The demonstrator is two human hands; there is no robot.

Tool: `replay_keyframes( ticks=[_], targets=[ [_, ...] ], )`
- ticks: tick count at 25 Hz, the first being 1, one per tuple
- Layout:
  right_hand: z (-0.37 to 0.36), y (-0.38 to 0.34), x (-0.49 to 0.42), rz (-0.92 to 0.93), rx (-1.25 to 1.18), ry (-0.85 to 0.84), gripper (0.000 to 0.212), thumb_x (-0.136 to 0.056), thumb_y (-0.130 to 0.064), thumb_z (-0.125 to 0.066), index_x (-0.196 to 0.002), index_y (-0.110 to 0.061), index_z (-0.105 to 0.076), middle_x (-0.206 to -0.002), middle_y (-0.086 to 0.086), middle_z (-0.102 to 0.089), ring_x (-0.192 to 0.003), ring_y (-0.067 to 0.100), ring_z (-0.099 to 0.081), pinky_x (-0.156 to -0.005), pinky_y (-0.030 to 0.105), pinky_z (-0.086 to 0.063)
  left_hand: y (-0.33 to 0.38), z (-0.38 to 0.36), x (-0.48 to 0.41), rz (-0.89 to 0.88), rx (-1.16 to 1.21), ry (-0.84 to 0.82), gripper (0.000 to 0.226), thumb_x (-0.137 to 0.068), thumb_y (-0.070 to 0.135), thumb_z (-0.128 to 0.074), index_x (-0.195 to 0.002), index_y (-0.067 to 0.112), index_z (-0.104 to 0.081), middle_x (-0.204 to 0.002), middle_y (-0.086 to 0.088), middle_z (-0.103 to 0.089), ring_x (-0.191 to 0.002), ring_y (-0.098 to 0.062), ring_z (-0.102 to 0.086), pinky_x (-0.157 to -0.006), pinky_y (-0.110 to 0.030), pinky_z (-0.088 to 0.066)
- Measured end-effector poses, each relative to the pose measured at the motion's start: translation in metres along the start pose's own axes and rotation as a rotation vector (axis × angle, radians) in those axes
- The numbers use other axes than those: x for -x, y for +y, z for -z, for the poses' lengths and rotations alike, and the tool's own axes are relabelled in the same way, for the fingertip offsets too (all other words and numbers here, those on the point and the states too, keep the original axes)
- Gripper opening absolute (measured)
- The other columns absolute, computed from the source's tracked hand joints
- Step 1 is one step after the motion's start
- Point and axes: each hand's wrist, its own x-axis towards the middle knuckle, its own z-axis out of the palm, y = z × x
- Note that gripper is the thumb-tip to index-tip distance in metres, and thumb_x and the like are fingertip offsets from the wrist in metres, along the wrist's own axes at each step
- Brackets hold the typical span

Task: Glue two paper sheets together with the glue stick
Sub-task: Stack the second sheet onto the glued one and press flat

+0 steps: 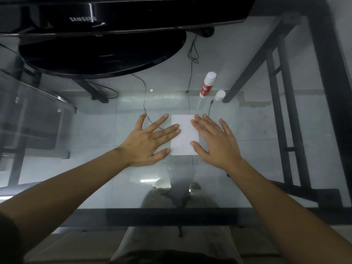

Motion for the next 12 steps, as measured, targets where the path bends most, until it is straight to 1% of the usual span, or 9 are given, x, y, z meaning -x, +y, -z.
replay_keyframes(
  ticks=[1,4,6,7,9,10,12],
  targets=[
    [0.0,0.0,0.0,-0.002,0.0,-0.002,0.061,-0.089,-0.054,-0.029,-0.144,-0.027,-0.023,-0.154,-0.006,-0.021,-0.141,0.01,-0.012,-0.113,0.04,-0.002,0.007,0.0,0.006,-0.004,0.015,-0.008,0.06,-0.092,0.053,-0.014,-0.147,0.029,-0.011,-0.151,0.008,-0.02,-0.143,-0.025,-0.002,-0.107,-0.066,-0.007],
    [0.0,-0.001,-0.001,-0.004,0.002,-0.026,0.063,-0.089,-0.055,-0.027,-0.144,-0.027,-0.021,-0.154,-0.006,-0.019,-0.142,0.012,-0.01,-0.114,0.042,-0.002,0.03,-0.003,0.032,-0.088,0.024,-0.025,0.06,-0.092,0.052,-0.018,-0.146,0.027,-0.02,-0.15,0.007,-0.028,-0.142,-0.028,-0.01,-0.104,-0.068,-0.012],
    [0.002,-0.001,-0.002,-0.001,-0.005,-0.032,0.063,-0.089,-0.056,-0.028,-0.144,-0.027,-0.022,-0.154,-0.005,-0.018,-0.142,0.013,-0.01,-0.114,0.043,-0.001,0.037,-0.004,0.04,-0.083,0.055,0.004,0.057,-0.093,0.052,-0.018,-0.145,0.03,-0.022,-0.149,0.009,-0.028,-0.142,-0.026,-0.012,-0.105,-0.066,-0.012],
    [0.003,-0.001,-0.001,0.001,-0.001,-0.037,0.063,-0.089,-0.056,-0.027,-0.144,-0.027,-0.021,-0.154,-0.005,-0.018,-0.142,0.013,-0.01,-0.114,0.043,-0.002,0.037,-0.002,0.037,-0.028,0.123,0.03,0.056,-0.093,0.052,-0.016,-0.145,0.032,-0.018,-0.149,0.012,-0.024,-0.143,-0.022,-0.009,-0.107,-0.063,-0.01],
    [0.004,0.0,-0.001,0.002,0.009,-0.048,0.064,-0.088,-0.056,-0.025,-0.145,-0.027,-0.02,-0.155,-0.005,-0.017,-0.142,0.013,-0.009,-0.115,0.044,-0.003,0.036,0.004,0.019,0.192,0.326,0.09,0.053,-0.095,0.05,-0.012,-0.145,0.036,-0.003,-0.151,0.015,-0.009,-0.142,-0.012,0.001,-0.113,-0.055,-0.009],
    [0.005,-0.001,-0.001,0.001,0.01,-0.054,0.064,-0.088,-0.056,-0.024,-0.145,-0.027,-0.019,-0.155,-0.005,-0.016,-0.142,0.013,-0.008,-0.115,0.044,-0.002,0.037,0.006,0.007,0.315,0.399,0.122,0.052,-0.095,0.048,-0.011,-0.144,0.034,0.001,-0.151,0.015,-0.002,-0.141,-0.009,0.005,-0.115,-0.051,-0.008],
    [0.006,-0.002,0.0,0.0,0.005,-0.064,0.064,-0.088,-0.056,-0.023,-0.145,-0.027,-0.018,-0.155,-0.006,-0.015,-0.143,0.013,-0.007,-0.115,0.044,-0.002,0.044,0.005,-0.015,0.496,0.461,0.147,0.054,-0.096,0.047,-0.009,-0.145,0.028,0.004,-0.149,0.014,0.006,-0.138,-0.009,0.012,-0.114,-0.045,0.0]
  ],
)
